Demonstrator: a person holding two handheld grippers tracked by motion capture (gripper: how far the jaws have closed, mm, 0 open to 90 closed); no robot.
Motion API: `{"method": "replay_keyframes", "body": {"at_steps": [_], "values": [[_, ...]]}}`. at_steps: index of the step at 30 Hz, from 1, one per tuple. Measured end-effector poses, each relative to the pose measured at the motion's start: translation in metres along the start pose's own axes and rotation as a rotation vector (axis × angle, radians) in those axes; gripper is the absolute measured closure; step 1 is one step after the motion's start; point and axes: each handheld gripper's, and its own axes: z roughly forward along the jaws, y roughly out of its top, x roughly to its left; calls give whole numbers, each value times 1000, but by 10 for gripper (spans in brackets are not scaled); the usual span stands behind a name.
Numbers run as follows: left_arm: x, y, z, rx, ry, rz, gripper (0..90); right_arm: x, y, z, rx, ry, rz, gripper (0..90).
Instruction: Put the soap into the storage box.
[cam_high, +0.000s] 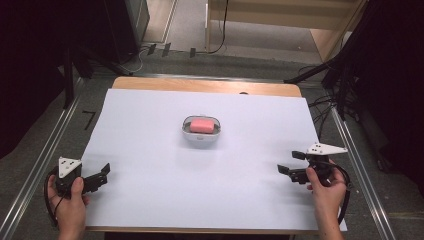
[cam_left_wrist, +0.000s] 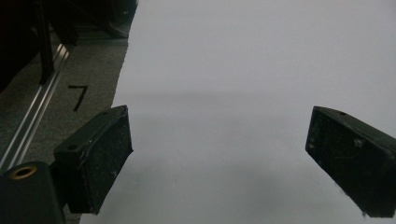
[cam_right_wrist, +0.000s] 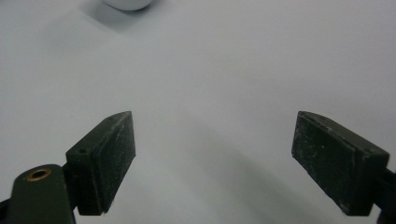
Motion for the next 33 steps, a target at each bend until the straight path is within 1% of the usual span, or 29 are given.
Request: {"method": "replay_keyframes", "body": {"at_steps": [2, 7, 14, 19, 22, 26, 27, 28, 30, 31, 33], "values": [[0, 0, 0, 2, 0, 2, 76, -1, -7, -5, -15, -10, 3, 140], [0, 0, 0, 1, 3, 3, 76, -5, -23, -17, -21, -23, 21, 140], [0, 0, 0, 1, 5, 6, 76, -9, -44, -33, -38, -69, 52, 137], [-1, 0, -1, -3, 4, 6, 76, -10, -55, -43, -50, -88, 64, 137], [-1, 0, -1, -3, 3, 5, 76, -11, -62, -50, -57, -107, 83, 137], [-1, 0, -1, -6, 3, 3, 76, -13, -70, -59, -68, -125, 90, 137], [-1, 0, -1, -5, 2, 3, 76, -13, -74, -63, -74, -134, 98, 137], [-1, 0, -1, -6, 2, 3, 76, -13, -74, -63, -74, -134, 98, 137], [-1, 0, -1, -5, 1, 4, 76, -14, -77, -66, -85, -144, 100, 136], [-1, 0, -1, -6, 1, 4, 76, -14, -81, -69, -98, -152, 102, 136], [-1, 0, -1, -5, 2, 3, 76, -14, -83, -70, -105, -154, 105, 136]]}}
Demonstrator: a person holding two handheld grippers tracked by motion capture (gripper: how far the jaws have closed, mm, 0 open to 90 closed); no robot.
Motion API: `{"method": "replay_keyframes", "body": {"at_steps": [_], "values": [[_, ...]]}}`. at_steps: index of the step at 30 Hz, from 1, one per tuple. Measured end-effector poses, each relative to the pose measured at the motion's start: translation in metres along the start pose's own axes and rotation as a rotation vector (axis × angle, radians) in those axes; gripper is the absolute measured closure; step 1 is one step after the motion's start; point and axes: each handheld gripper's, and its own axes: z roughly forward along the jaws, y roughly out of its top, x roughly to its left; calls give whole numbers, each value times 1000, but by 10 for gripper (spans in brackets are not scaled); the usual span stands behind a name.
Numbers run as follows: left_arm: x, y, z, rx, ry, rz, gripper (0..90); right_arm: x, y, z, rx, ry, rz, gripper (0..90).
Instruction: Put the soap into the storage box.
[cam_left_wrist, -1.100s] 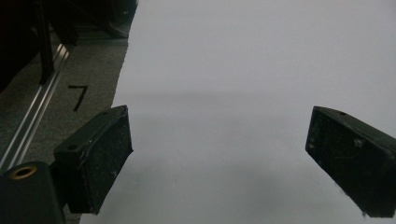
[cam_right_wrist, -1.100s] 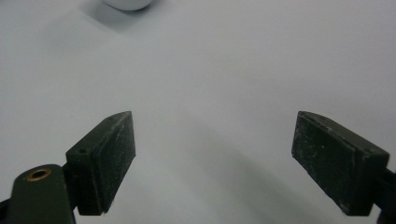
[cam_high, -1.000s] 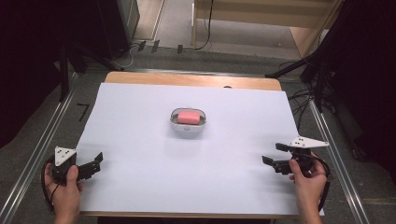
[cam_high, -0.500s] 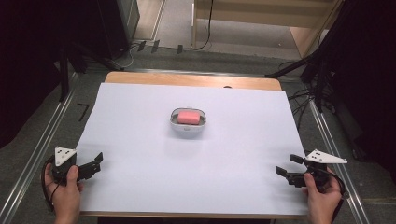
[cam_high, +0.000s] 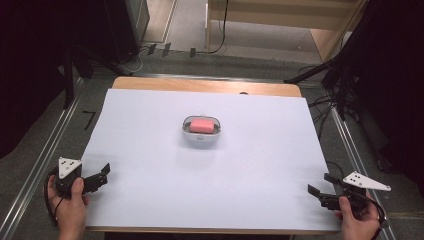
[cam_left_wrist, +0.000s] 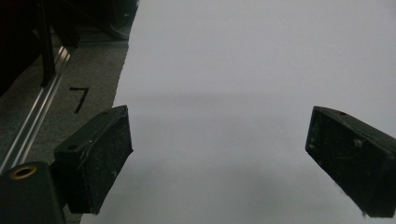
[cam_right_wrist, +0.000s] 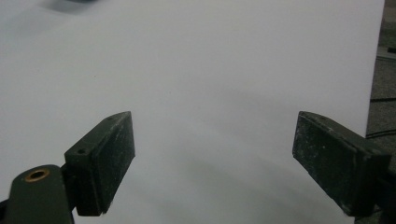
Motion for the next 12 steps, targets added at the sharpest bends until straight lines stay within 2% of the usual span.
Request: {"method": "replay_keyframes", "body": {"at_steps": [3, 6, 10, 12], "values": [[0, 0, 0, 0, -2, 0, 76, -2, -8, -1, -29, -1, 19, 136], [0, 0, 0, 7, -1, 5, 76, 0, -8, -3, -58, -11, 17, 136], [0, 0, 1, 6, -1, 3, 76, 1, -8, -1, -45, -16, 11, 135], [0, 0, 1, 9, -2, 3, 76, 2, -7, -1, -60, -25, 20, 134]]}}
